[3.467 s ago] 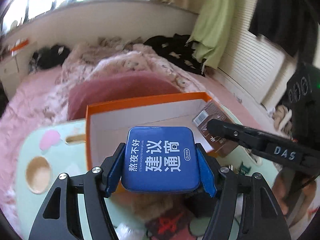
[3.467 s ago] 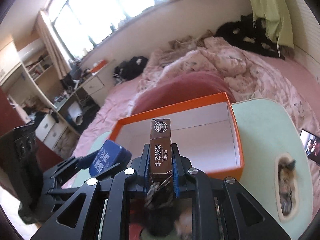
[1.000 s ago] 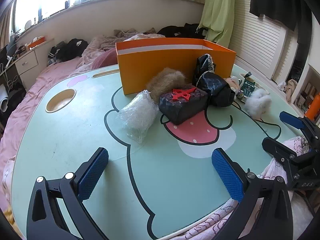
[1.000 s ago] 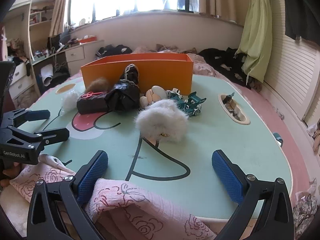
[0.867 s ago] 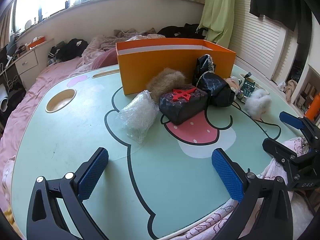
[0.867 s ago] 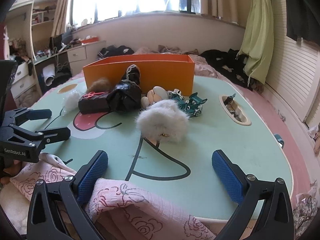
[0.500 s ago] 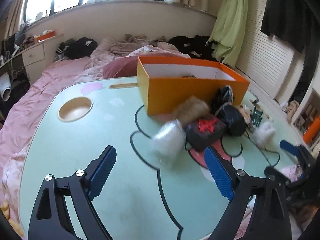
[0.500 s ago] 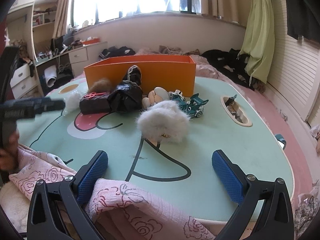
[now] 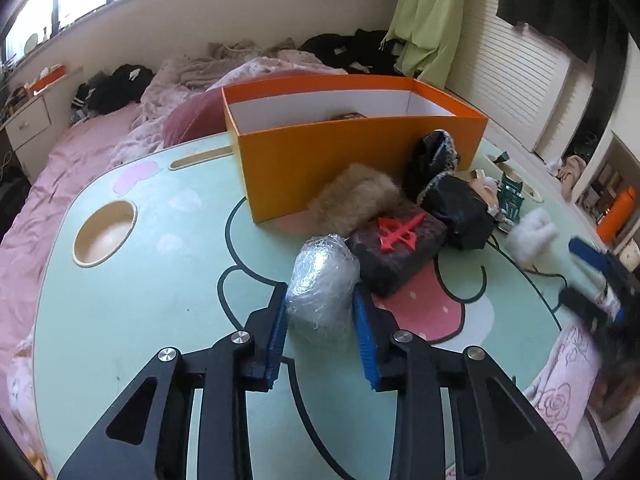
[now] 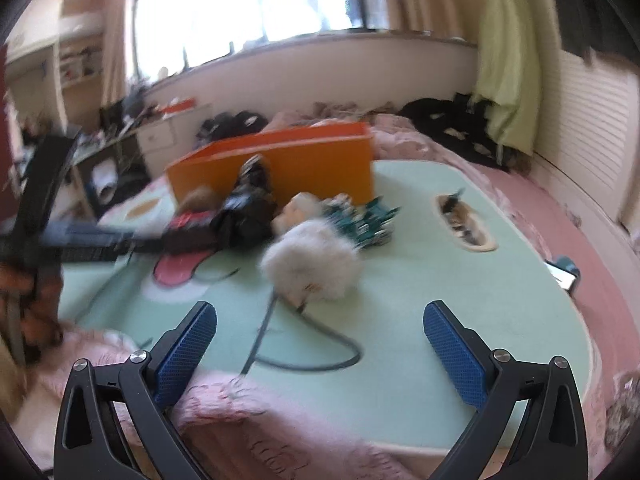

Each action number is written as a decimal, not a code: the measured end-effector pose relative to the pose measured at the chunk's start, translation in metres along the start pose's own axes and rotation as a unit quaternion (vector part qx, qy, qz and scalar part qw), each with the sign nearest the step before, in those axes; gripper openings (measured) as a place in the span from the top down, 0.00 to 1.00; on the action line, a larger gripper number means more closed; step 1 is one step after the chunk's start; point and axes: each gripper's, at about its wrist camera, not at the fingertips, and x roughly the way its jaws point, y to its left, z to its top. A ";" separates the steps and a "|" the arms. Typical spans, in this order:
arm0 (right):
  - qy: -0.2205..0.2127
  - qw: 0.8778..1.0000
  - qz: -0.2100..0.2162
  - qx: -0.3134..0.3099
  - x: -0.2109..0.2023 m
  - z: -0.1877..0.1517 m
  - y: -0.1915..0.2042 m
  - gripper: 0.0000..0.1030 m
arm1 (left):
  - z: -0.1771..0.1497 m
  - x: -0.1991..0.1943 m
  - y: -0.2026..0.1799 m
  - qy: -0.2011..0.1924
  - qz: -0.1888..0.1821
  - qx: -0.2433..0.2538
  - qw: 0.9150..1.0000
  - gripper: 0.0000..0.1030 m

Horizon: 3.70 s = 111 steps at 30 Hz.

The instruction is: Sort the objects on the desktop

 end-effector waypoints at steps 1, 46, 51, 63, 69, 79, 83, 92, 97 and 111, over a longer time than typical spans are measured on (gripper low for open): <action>0.004 1.000 0.000 0.008 0.002 0.005 -0.002 0.00 | -0.002 -0.002 0.000 -0.004 0.000 0.001 1.000 0.69; 0.053 0.997 0.060 0.013 0.045 0.096 0.018 0.05 | 0.077 -0.011 0.012 -0.056 0.013 -0.055 0.997 0.30; 0.055 0.997 0.010 -0.044 0.022 0.049 0.037 0.02 | 0.026 -0.015 -0.009 -0.028 0.027 -0.007 0.999 0.28; 0.048 0.997 -0.025 -0.055 0.026 -0.009 0.030 0.00 | -0.016 0.004 -0.030 -0.006 0.043 -0.009 0.999 0.00; 0.042 0.997 -0.021 -0.058 0.027 -0.013 0.026 0.00 | -0.013 0.005 -0.027 -0.010 0.040 -0.007 0.999 0.00; 0.041 0.997 -0.022 -0.057 0.026 -0.014 0.027 0.00 | -0.012 0.006 -0.030 -0.011 0.039 -0.006 0.999 0.00; 0.041 0.997 -0.023 -0.056 0.026 -0.015 0.027 0.00 | -0.012 0.006 -0.030 -0.011 0.039 -0.006 0.999 0.00; 0.041 0.997 -0.025 -0.055 0.026 -0.014 0.028 0.00 | -0.012 0.006 -0.030 -0.011 0.039 -0.006 0.999 0.00; 0.041 0.997 -0.026 -0.055 0.026 -0.014 0.028 0.00 | -0.012 0.006 -0.030 -0.011 0.039 -0.006 0.999 0.00; 0.039 0.997 -0.032 -0.051 0.025 -0.016 0.028 0.00 | -0.012 0.006 -0.030 -0.009 0.039 -0.005 0.999 0.00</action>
